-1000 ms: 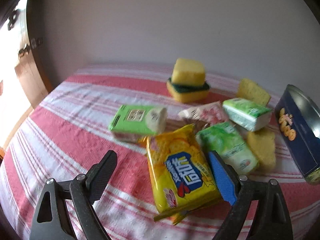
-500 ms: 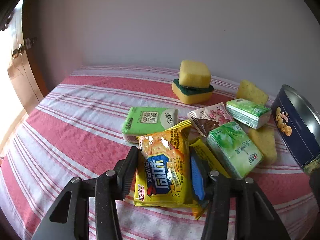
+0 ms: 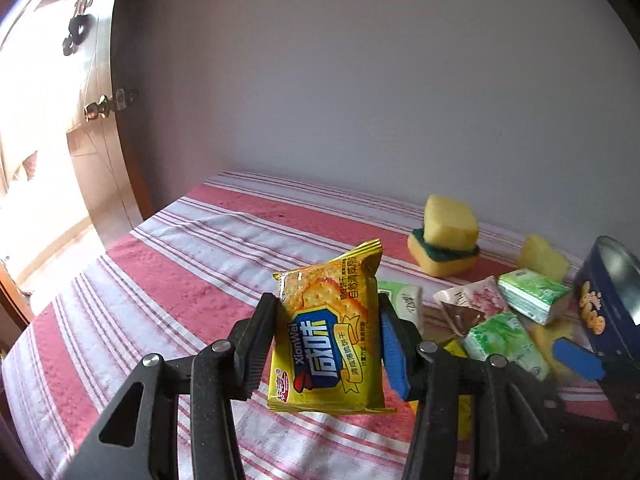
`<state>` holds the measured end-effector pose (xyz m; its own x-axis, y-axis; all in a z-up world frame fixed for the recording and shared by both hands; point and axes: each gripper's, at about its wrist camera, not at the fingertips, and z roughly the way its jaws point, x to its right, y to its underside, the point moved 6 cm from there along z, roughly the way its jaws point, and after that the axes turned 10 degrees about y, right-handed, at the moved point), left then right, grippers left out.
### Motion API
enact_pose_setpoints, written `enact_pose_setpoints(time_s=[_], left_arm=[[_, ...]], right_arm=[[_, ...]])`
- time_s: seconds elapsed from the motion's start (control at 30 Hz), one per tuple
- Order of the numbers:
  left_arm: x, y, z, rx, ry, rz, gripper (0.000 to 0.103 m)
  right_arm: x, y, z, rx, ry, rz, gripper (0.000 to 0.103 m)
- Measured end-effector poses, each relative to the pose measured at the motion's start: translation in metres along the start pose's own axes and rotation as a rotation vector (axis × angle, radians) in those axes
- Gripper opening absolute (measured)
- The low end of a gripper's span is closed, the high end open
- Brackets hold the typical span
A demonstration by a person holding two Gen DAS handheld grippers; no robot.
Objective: Organize objects
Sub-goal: 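Grasp the green tissue pack with the right tool, lift it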
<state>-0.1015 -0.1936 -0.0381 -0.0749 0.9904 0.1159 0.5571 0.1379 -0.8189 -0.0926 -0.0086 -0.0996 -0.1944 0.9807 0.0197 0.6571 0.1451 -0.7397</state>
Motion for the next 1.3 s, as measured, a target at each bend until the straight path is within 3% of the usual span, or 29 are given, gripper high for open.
enact_pose_setpoints(time_s=[0.1, 0.33, 0.67, 0.83, 1.0, 1.1, 1.2, 1.3], left_arm=[[0.0, 0.001, 0.002, -0.009, -0.018, 0.015, 0.051], [-0.003, 0.002, -0.003, 0.006, -0.064, 0.037, 0.052], [-0.004, 0.003, -0.001, 0.002, -0.082, 0.036, 0.052], [-0.003, 0.004, -0.001, -0.007, -0.077, 0.035, 0.052], [-0.004, 0.003, -0.002, -0.008, -0.068, 0.019, 0.052], [-0.004, 0.003, -0.003, -0.005, -0.059, 0.013, 0.052], [-0.004, 0.003, -0.002, -0.009, -0.062, 0.015, 0.052], [-0.004, 0.004, -0.001, -0.014, -0.063, 0.011, 0.052]], right_arm=[[-0.01, -0.001, 0.016, -0.052, 0.01, -0.03, 0.07], [-0.018, -0.004, 0.025, -0.078, 0.039, -0.078, 0.07], [-0.012, -0.007, 0.035, -0.113, -0.022, -0.034, 0.07], [-0.015, 0.0, 0.024, -0.123, -0.027, -0.088, 0.07], [-0.013, -0.001, 0.03, -0.171, -0.078, -0.049, 0.067], [-0.019, -0.002, 0.03, -0.151, -0.07, -0.055, 0.065], [-0.02, -0.002, 0.028, -0.137, -0.05, -0.055, 0.054], [-0.019, -0.001, 0.029, -0.135, -0.054, -0.042, 0.054]])
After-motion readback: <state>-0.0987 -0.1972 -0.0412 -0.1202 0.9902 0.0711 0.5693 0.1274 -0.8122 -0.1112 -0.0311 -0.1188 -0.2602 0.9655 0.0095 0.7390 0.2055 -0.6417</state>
